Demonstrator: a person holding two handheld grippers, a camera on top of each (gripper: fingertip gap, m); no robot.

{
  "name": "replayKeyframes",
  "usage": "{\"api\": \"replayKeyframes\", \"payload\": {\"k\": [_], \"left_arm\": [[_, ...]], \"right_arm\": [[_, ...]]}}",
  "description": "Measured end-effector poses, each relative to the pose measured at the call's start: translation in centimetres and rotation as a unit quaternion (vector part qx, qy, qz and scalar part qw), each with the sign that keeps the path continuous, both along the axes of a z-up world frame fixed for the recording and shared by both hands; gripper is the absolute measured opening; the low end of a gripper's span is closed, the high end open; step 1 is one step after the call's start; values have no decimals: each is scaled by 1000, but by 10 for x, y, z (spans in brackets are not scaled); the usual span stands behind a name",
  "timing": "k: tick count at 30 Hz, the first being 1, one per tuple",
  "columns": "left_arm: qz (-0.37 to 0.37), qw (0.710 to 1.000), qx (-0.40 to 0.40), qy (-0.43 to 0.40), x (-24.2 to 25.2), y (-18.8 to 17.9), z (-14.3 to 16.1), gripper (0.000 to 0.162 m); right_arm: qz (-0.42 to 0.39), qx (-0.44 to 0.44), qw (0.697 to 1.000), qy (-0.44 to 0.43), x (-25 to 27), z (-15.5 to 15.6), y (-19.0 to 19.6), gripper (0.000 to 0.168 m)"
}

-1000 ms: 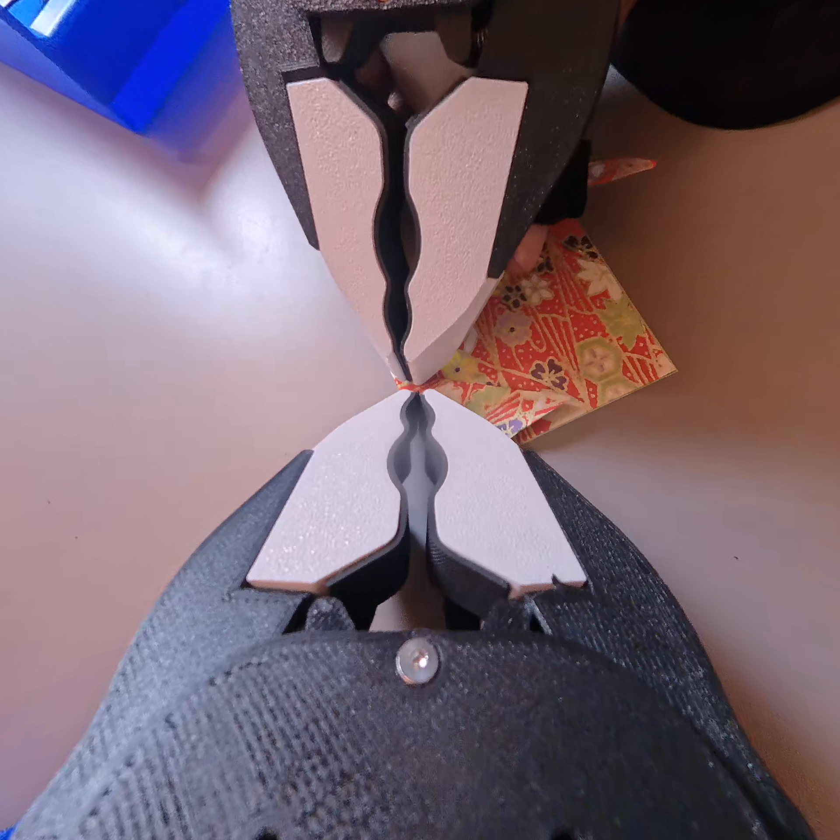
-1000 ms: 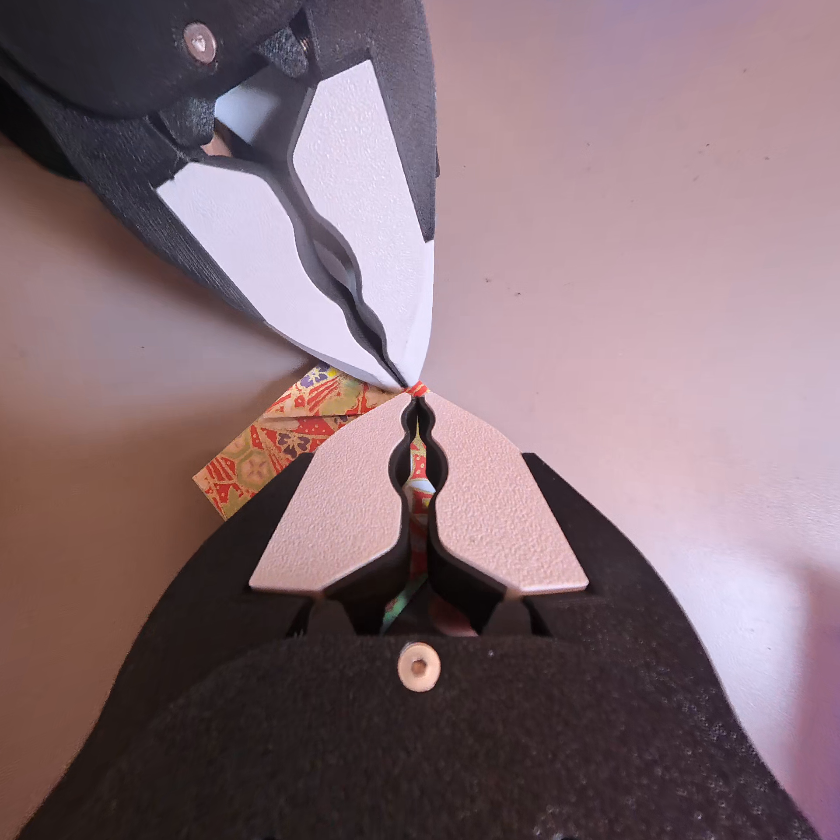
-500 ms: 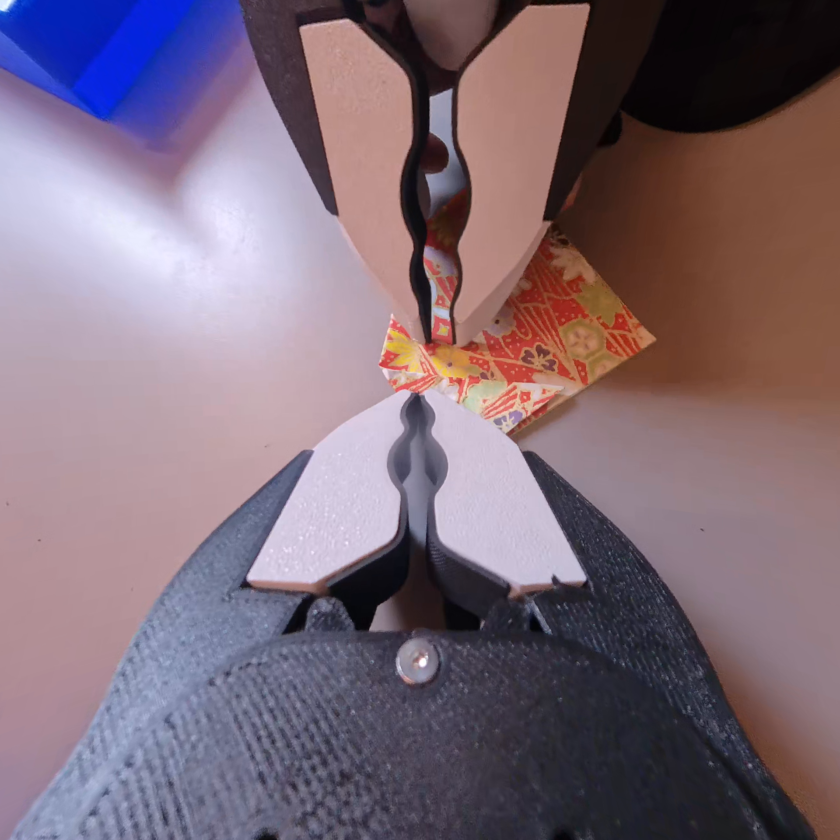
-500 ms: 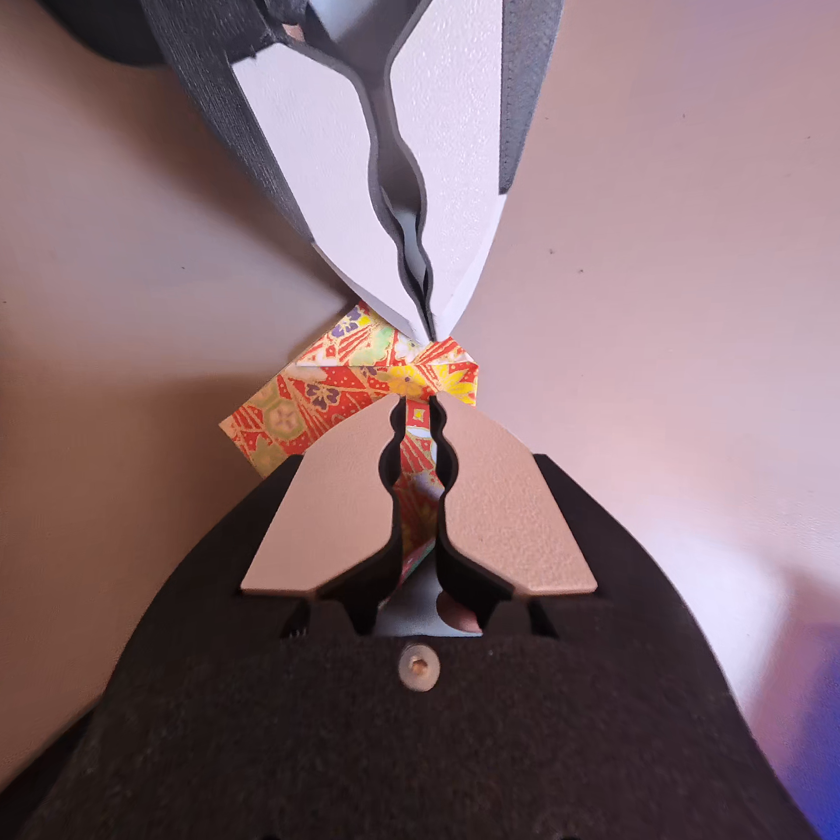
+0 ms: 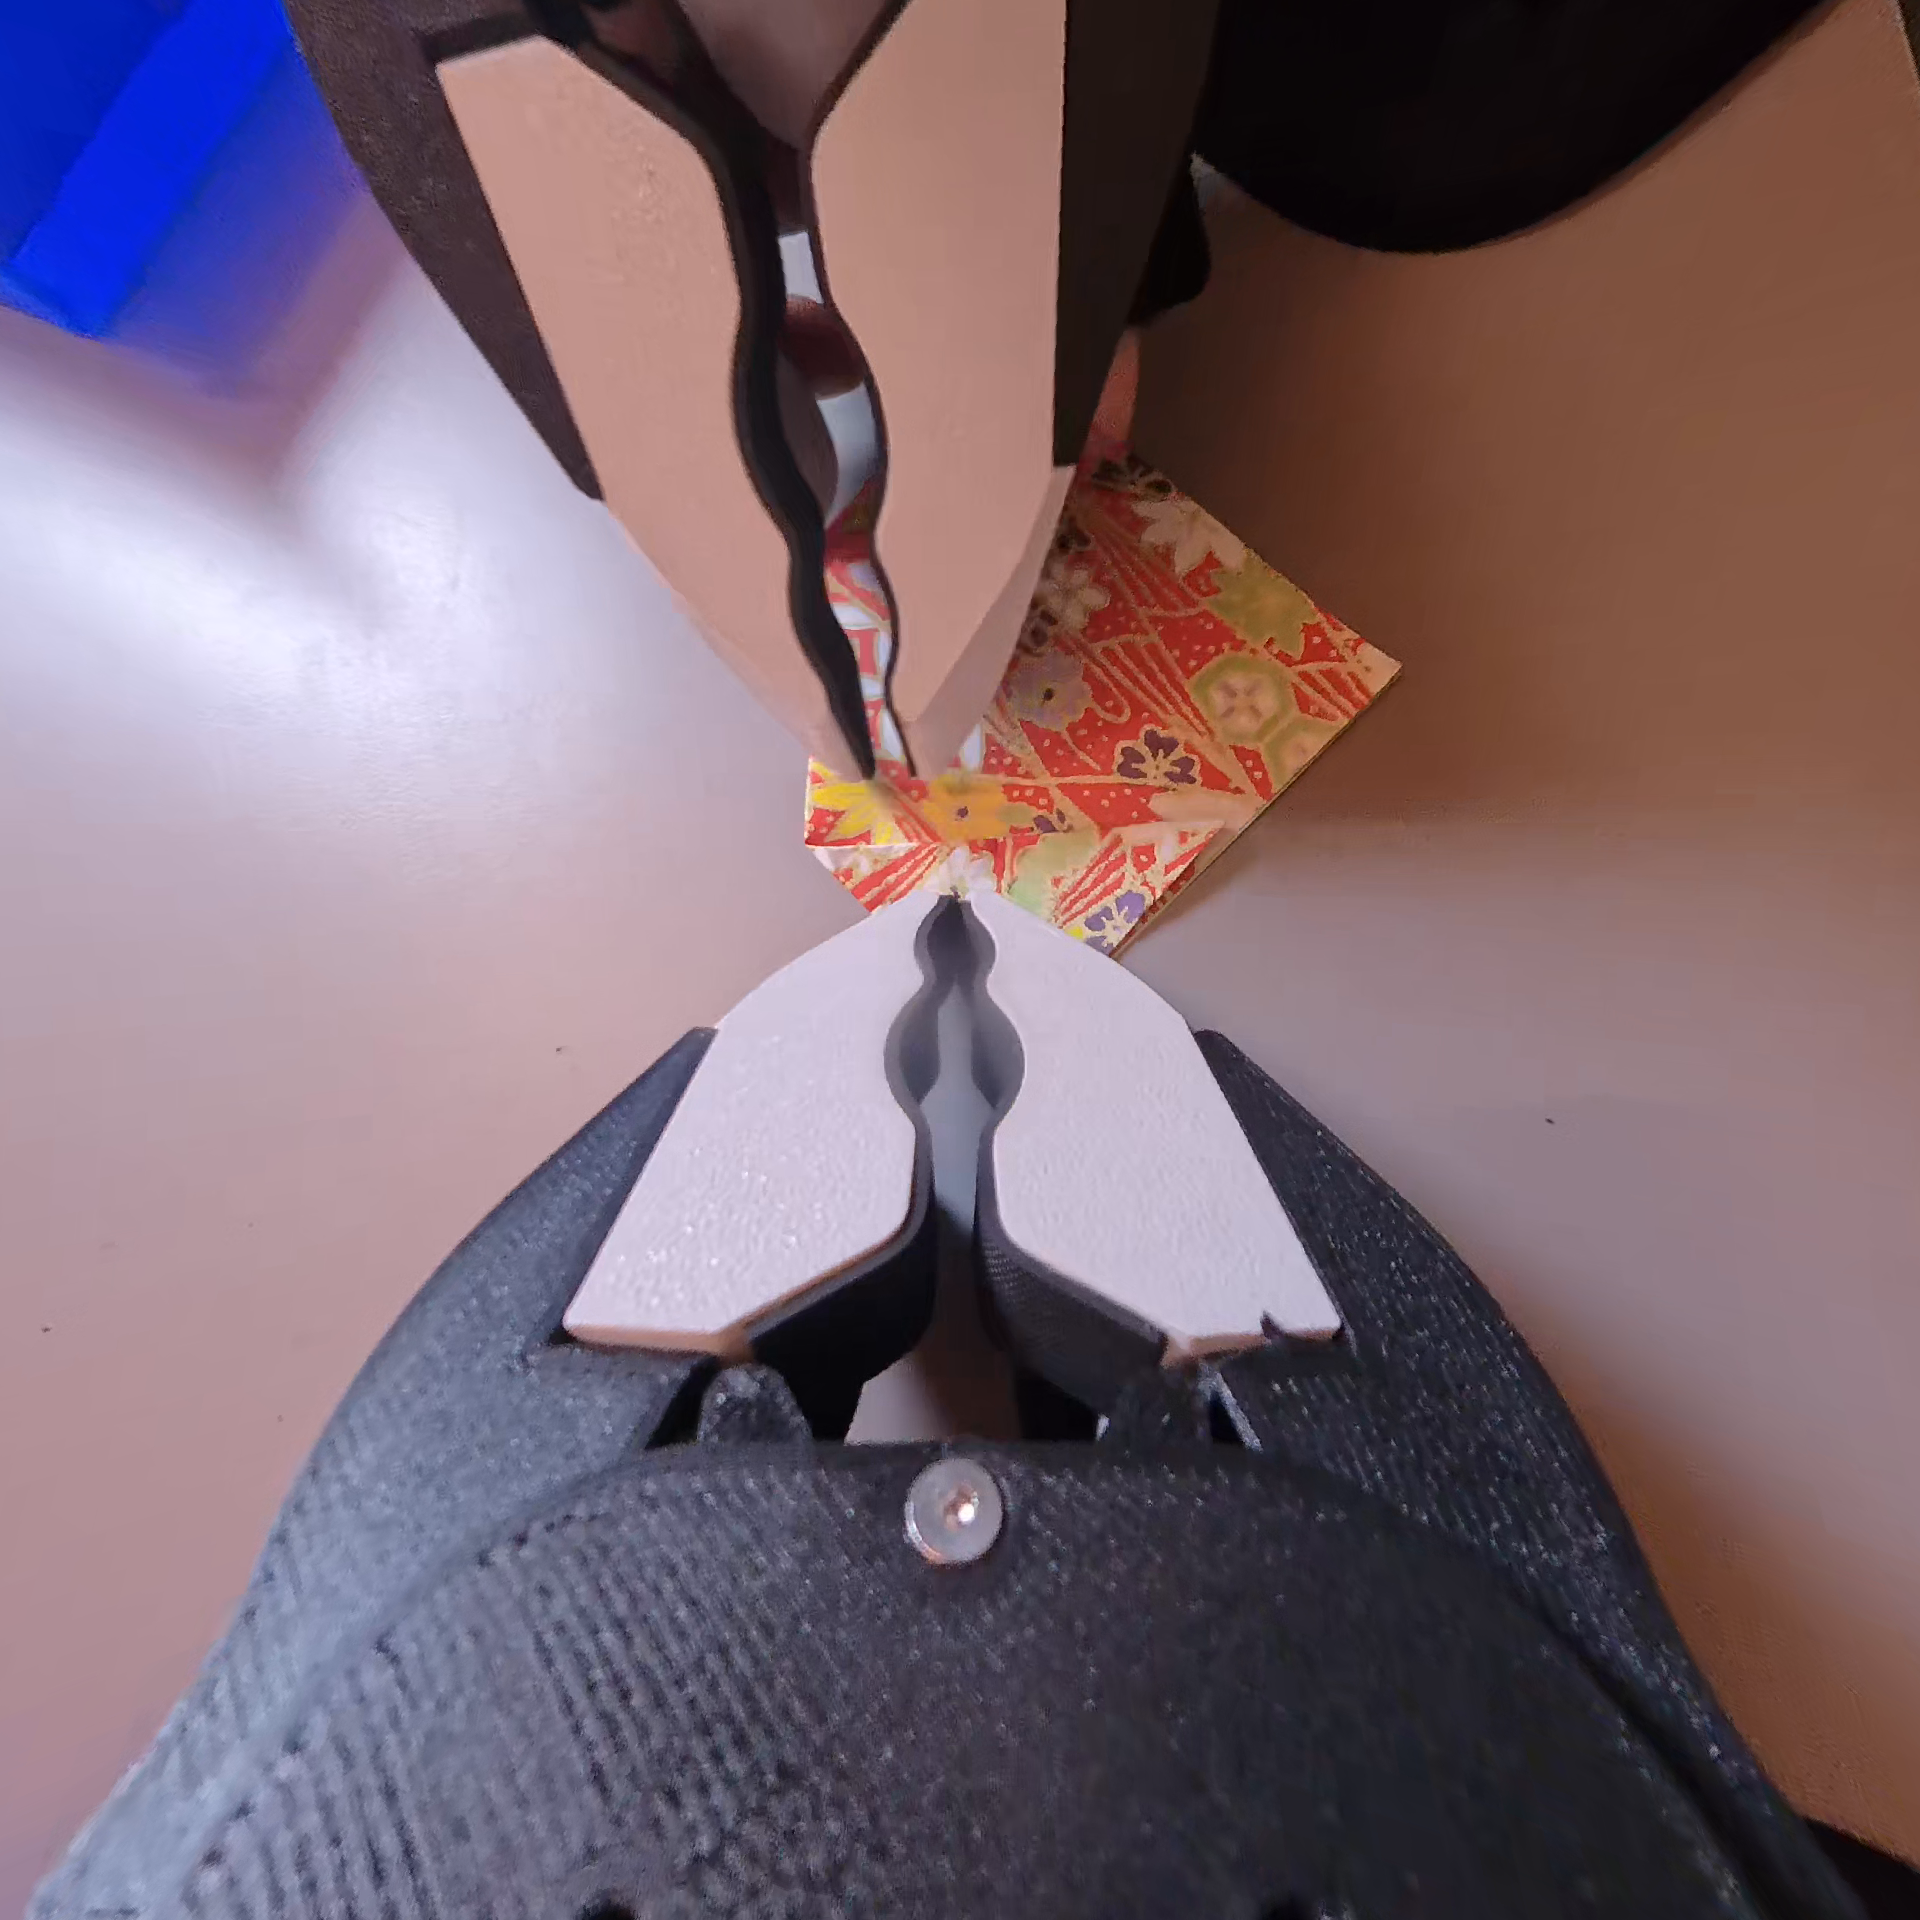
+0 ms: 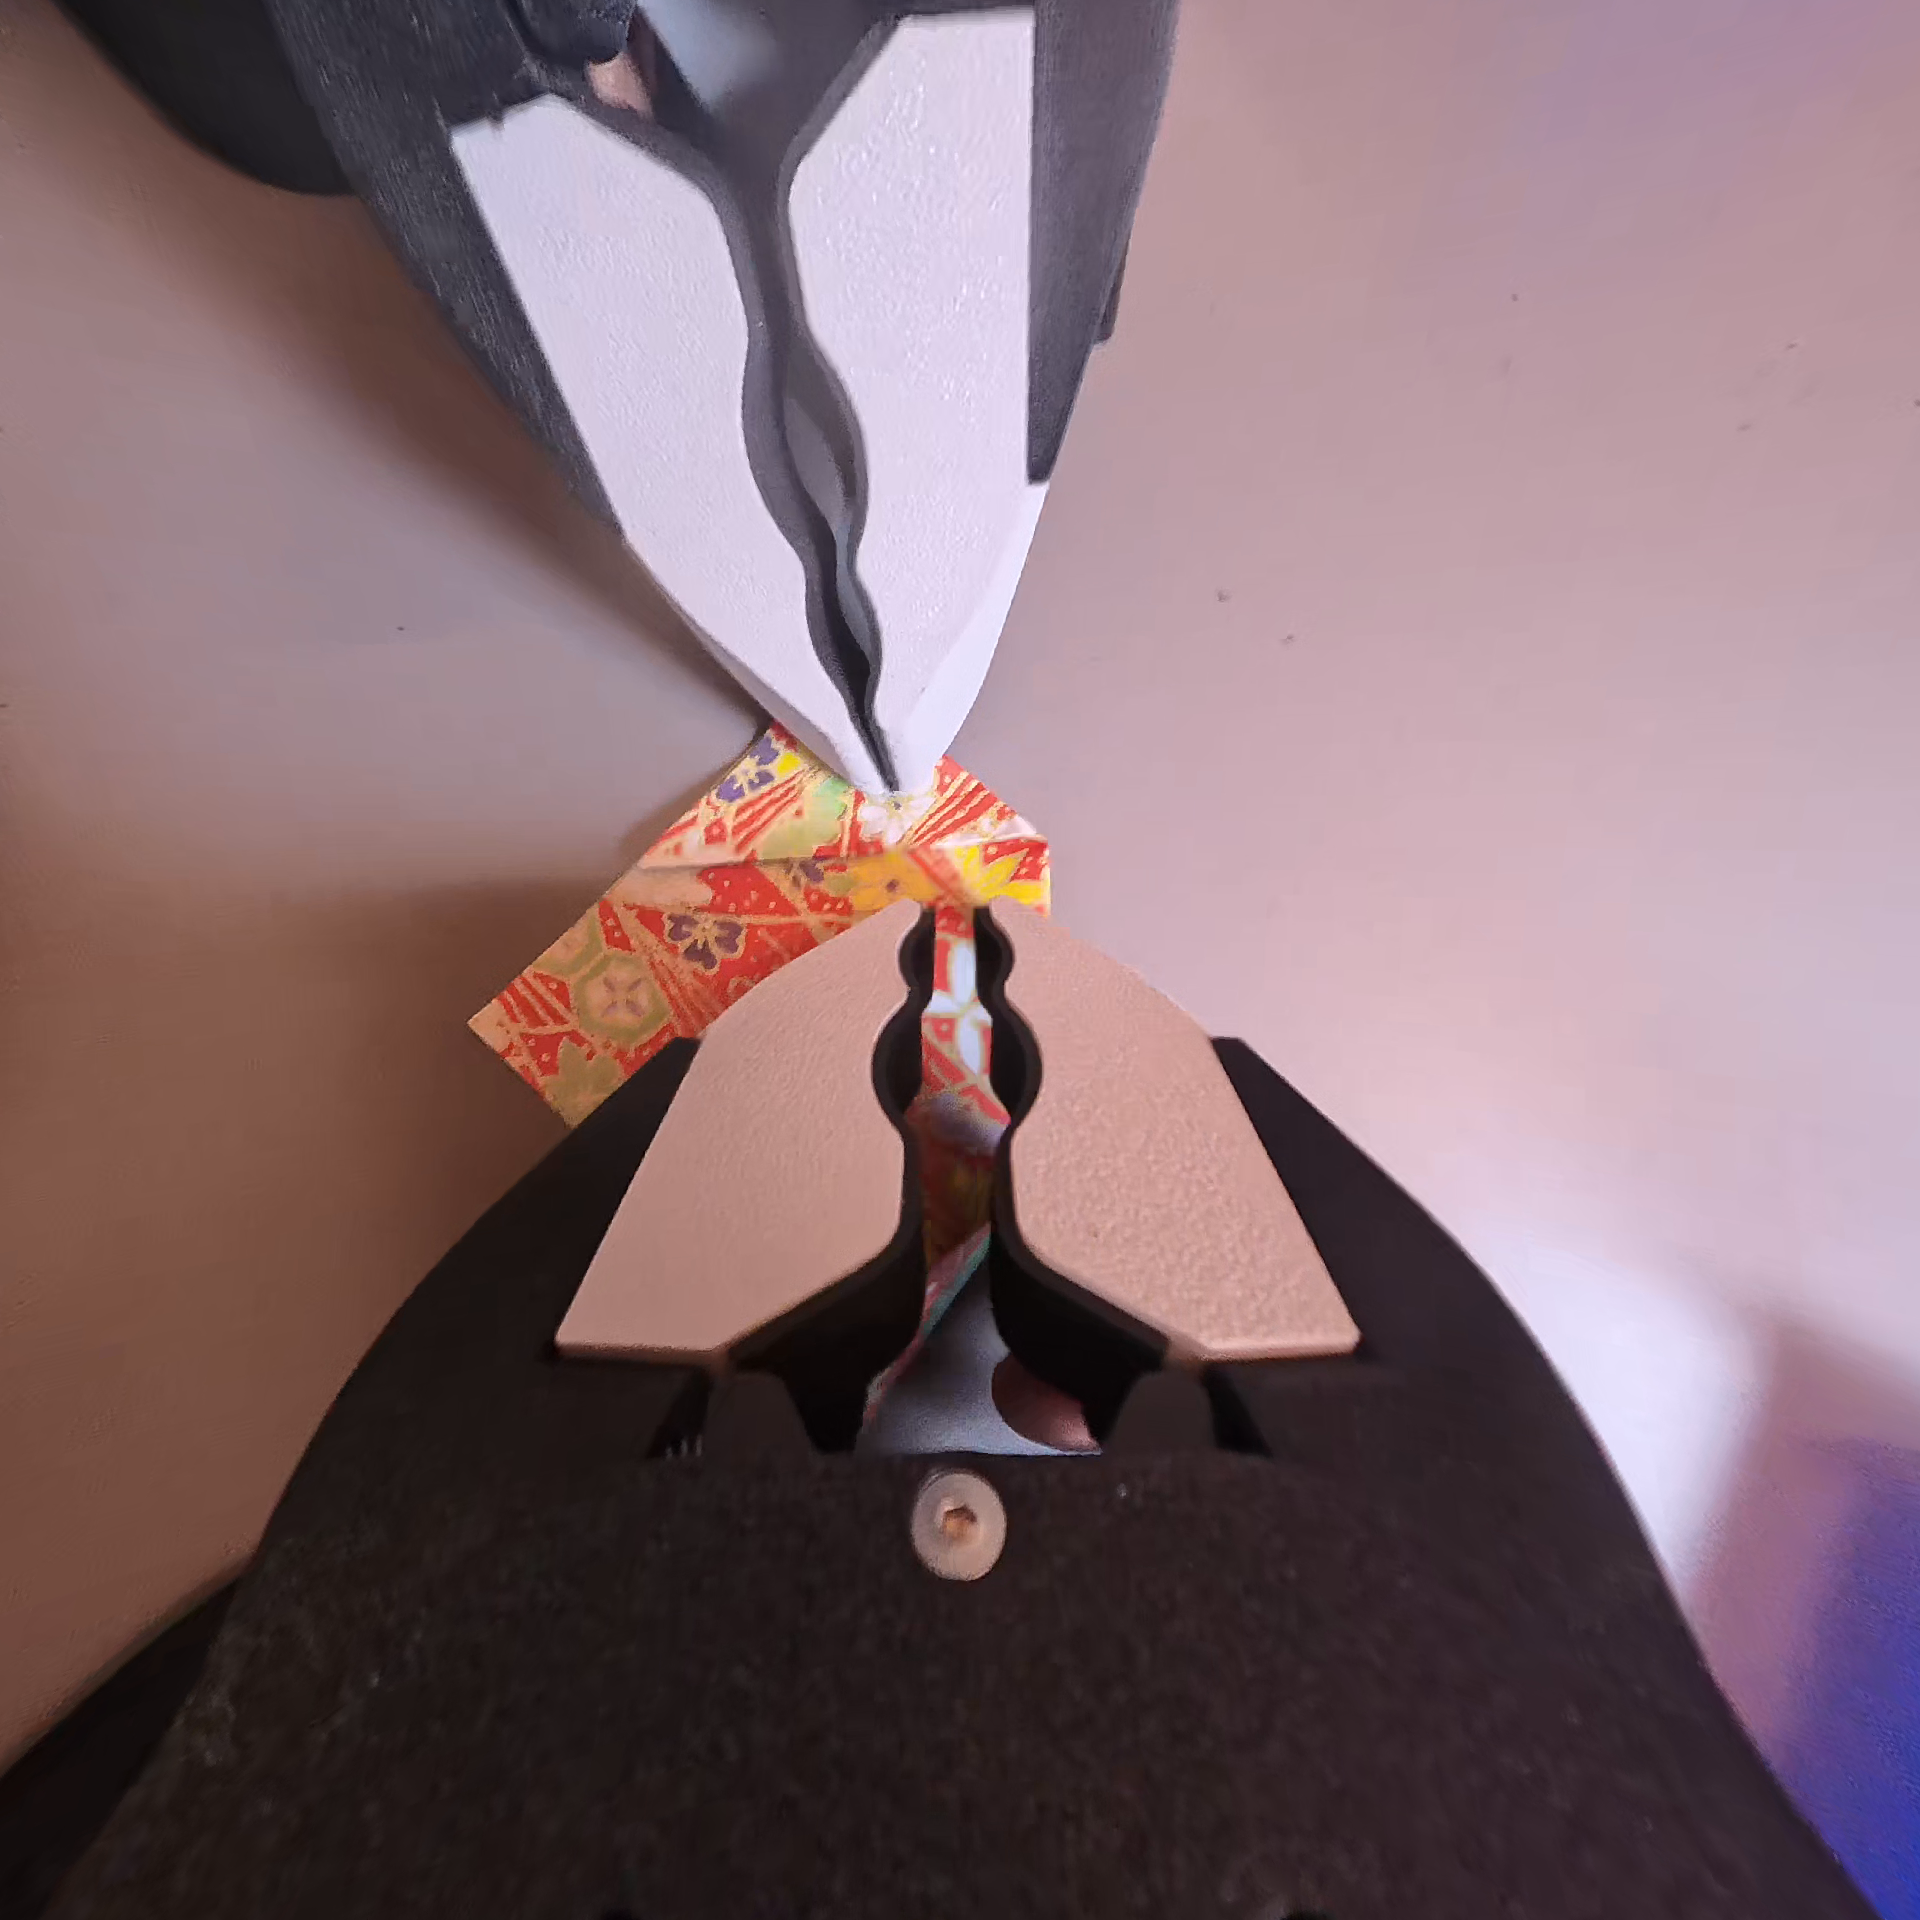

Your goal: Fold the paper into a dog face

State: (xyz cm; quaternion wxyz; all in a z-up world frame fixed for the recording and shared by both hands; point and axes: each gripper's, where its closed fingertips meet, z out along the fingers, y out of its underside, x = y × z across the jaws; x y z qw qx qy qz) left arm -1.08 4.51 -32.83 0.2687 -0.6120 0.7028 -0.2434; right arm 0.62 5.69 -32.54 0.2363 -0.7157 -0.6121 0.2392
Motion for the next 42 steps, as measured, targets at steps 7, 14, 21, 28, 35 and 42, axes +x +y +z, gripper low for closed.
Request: {"api": "replayKeyframes", "payload": {"k": [7, 14, 21, 28, 35, 42], "left_arm": [[1, 1000, -2, 1, 0, 0, 0, 0], [2, 1000, -8, 3, -1, 0, 0, 0], [59, 998, -6, -12, 0, 19, 2, 0], [71, 997, 26, -4, 6, 26, 0, 0], [36, 994, 104, -17, 8, 22, 6, 0], [22, 996, 82, -7, 4, 12, 0, 0]], "right_arm": [[-16, 15, 1000, 5, -14, -4, 11, 7], [-8, 27, 1000, 8, -15, -4, 8, 1], [-11, 33, 999, 16, -15, -3, 7, 0], [-16, 27, 999, 21, -15, -3, 7, 0], [-20, 24, 999, 25, -15, -3, 7, 0], [-22, 23, 999, 25, -15, -3, 7, 0]]}}
